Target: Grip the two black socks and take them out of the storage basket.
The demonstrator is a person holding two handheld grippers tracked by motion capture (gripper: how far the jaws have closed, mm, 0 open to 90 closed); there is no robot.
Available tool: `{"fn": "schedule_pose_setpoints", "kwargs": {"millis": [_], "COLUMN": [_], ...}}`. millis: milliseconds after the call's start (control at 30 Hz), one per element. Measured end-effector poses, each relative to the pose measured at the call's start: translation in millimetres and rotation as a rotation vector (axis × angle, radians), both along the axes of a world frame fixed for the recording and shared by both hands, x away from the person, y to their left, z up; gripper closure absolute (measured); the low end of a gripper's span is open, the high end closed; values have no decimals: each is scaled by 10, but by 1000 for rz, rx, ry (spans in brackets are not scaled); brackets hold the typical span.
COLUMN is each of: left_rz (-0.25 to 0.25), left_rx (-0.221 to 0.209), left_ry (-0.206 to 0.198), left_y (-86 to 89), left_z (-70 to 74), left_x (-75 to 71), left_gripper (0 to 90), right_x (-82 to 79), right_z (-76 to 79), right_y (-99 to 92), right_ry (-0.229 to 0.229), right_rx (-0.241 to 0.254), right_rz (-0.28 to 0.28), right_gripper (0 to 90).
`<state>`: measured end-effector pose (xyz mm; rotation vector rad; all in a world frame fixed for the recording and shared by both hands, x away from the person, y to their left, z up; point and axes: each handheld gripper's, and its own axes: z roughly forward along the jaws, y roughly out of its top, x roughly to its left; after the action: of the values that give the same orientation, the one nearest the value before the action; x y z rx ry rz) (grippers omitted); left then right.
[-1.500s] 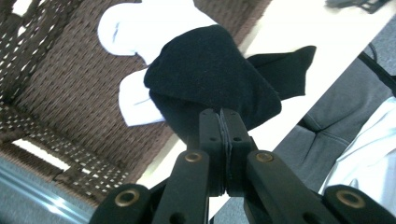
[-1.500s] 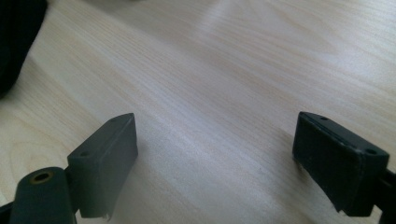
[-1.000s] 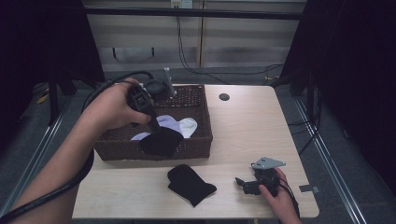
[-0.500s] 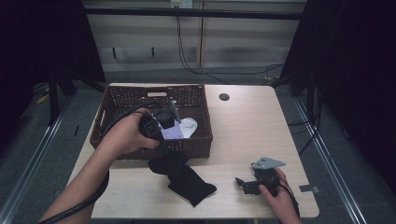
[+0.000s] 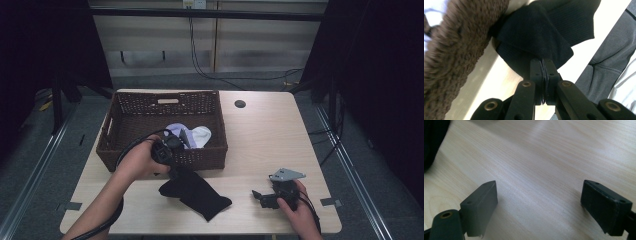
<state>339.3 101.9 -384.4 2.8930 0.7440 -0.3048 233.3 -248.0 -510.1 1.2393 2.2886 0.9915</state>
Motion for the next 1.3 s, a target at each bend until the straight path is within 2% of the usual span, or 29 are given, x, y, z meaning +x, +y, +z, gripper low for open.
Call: {"fn": "schedule_pose_setpoints", "kwargs": {"millis": [67, 133, 167, 200, 367, 567, 900, 1133, 1300], "left_rz": [27, 31, 15, 35, 45, 75, 126, 178, 212], "left_rx": [-8, -8, 0, -8, -18, -21, -61, -46, -63], "left_ry": [-7, -4, -4, -10, -50, -66, -108, -160, -184], "left_y": [20, 45, 57, 67, 159, 337, 628, 809, 907], "left_z": [-40, -62, -62, -73, -34, -53, -240, -418, -536], "left_x": [-16, -24, -16, -34, -71, -138, -219, -295, -343], "left_gripper": [827, 824, 801, 770, 670, 552, 417, 337, 306], "right_x": [0, 0, 0, 0, 0, -1, 0, 0, 0], "right_z": [0, 0, 0, 0, 0, 1, 0, 0, 0], "right_y": [0, 0, 0, 0, 0, 0, 0, 1, 1], "right_ry": [0, 0, 0, 0, 0, 1, 0, 0, 1], "right_rx": [0, 0, 0, 0, 0, 0, 0, 0, 0], "right_rz": [0, 0, 0, 0, 0, -1, 0, -1, -1], "right_gripper": [134, 135, 134, 134, 135, 135, 134, 134, 134]}}
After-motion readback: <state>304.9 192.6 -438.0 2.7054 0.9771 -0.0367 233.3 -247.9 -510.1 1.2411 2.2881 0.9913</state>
